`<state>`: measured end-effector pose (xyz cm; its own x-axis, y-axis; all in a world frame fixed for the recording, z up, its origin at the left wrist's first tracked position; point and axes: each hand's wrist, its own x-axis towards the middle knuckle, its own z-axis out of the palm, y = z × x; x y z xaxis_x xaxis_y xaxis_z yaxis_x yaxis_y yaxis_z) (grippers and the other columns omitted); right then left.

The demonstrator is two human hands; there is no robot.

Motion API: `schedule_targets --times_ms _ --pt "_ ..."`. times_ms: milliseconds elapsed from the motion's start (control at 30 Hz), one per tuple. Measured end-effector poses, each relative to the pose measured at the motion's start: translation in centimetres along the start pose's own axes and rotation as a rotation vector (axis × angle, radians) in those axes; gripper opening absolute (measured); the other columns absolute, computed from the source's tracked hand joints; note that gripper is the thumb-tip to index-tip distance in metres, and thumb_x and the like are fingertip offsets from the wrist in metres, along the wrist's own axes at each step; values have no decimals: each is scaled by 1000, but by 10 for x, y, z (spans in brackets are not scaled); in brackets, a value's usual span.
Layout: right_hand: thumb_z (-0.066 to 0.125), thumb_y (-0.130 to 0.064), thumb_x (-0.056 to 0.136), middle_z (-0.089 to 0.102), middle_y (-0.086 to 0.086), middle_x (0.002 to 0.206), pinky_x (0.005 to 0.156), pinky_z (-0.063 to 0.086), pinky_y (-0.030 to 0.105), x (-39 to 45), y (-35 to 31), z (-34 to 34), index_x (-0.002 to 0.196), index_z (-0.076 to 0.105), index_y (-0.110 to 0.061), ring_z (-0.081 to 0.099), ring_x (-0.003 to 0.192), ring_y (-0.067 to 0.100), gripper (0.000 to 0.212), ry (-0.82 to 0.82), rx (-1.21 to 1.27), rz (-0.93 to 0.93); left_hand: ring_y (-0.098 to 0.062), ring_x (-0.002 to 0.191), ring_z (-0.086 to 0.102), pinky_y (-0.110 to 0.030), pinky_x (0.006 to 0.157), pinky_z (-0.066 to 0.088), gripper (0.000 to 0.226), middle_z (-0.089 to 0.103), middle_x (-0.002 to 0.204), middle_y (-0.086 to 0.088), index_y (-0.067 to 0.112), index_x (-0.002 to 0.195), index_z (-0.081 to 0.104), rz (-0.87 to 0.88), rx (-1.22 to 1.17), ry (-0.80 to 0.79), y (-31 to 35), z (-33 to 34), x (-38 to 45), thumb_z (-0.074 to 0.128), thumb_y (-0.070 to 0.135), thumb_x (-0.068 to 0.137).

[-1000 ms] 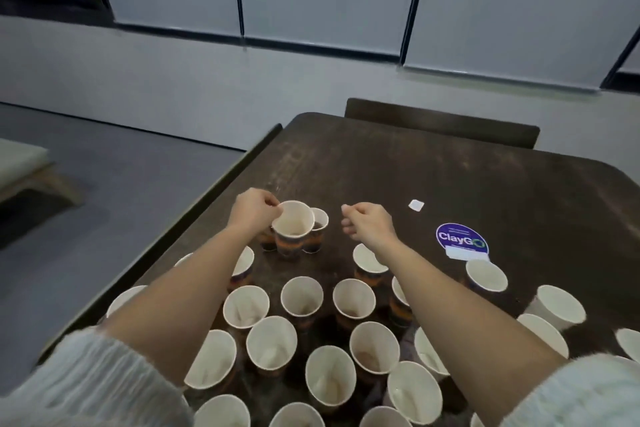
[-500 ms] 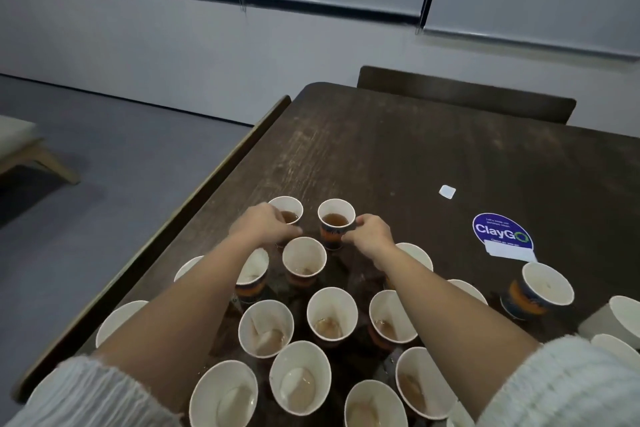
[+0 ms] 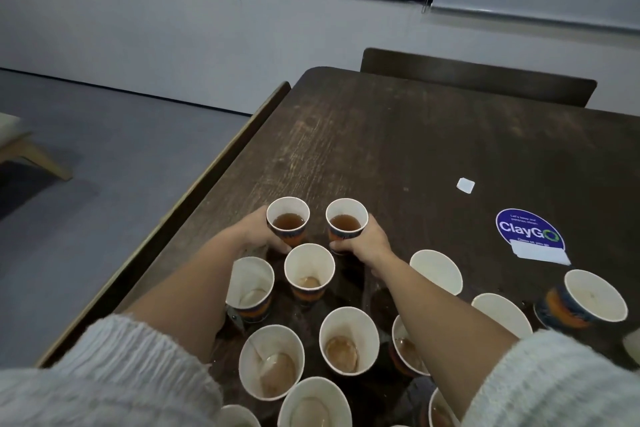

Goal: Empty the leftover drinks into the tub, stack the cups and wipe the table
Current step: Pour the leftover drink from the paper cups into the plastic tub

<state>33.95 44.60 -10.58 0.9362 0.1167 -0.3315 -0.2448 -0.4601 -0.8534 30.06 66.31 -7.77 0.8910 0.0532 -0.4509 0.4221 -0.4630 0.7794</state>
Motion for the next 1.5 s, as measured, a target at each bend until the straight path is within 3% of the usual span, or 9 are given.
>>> schedule_targets --times_ms 167,300,433,533,667,800,900,1333,1500 --pt "92 -11 58 62 0 124 104 44 40 11 9 7 130 50 -21 56 117 21 84 14 79 -34 -22 128 45 -45 114 30 76 56 132 -1 26 126 49 7 7 -25 -7 -2 12 82 -4 65" --pt "91 -13 60 63 -1 123 100 46 35 16 11 11 130 52 -19 57 115 19 81 37 93 -65 -19 117 50 -33 105 36 70 60 119 0 20 118 53 37 -122 27 -9 5 21 77 -15 63" --pt "89 -12 63 63 -3 119 90 45 28 16 7 15 129 53 -18 57 110 15 75 34 111 -88 -21 113 59 -37 104 43 69 67 115 -3 14 117 60 96 -189 51 -11 11 29 79 -17 58" --pt "90 -11 62 65 -3 117 87 45 26 16 4 24 125 56 -18 59 106 14 72 59 147 -109 -16 100 61 -27 88 48 66 67 107 -3 14 114 59 139 -225 78 -8 15 30 75 -21 61" --pt "91 -12 61 64 -1 121 98 49 35 20 0 28 127 55 -18 59 112 16 76 75 192 -124 -5 91 61 -12 70 48 62 66 98 6 19 112 57 178 -254 66 -2 14 27 73 -19 66" --pt "91 -11 61 64 1 122 99 49 35 20 -14 20 127 55 -17 59 112 16 75 74 217 -186 -14 102 62 -24 81 52 63 68 108 2 20 116 60 213 -264 79 5 3 24 79 -11 65" --pt "90 -12 62 62 1 124 99 49 35 15 -30 8 129 53 -17 58 114 17 76 54 216 -235 -11 106 61 -31 90 50 67 67 115 3 20 124 57 265 -239 91 18 -6 14 83 -1 65" --pt "90 -21 61 63 0 124 99 51 44 -65 -84 -89 130 53 -19 60 113 18 78 103 302 -440 -1 84 67 -16 62 53 56 65 102 4 17 119 52 554 -274 139 124 22 -79 71 -12 75" --pt "88 -17 68 61 2 127 99 51 41 -116 -70 -152 133 48 -18 59 115 18 76 131 319 -483 -5 90 67 -17 60 53 59 66 105 1 15 123 52 618 -256 76 166 66 -114 77 -5 74"
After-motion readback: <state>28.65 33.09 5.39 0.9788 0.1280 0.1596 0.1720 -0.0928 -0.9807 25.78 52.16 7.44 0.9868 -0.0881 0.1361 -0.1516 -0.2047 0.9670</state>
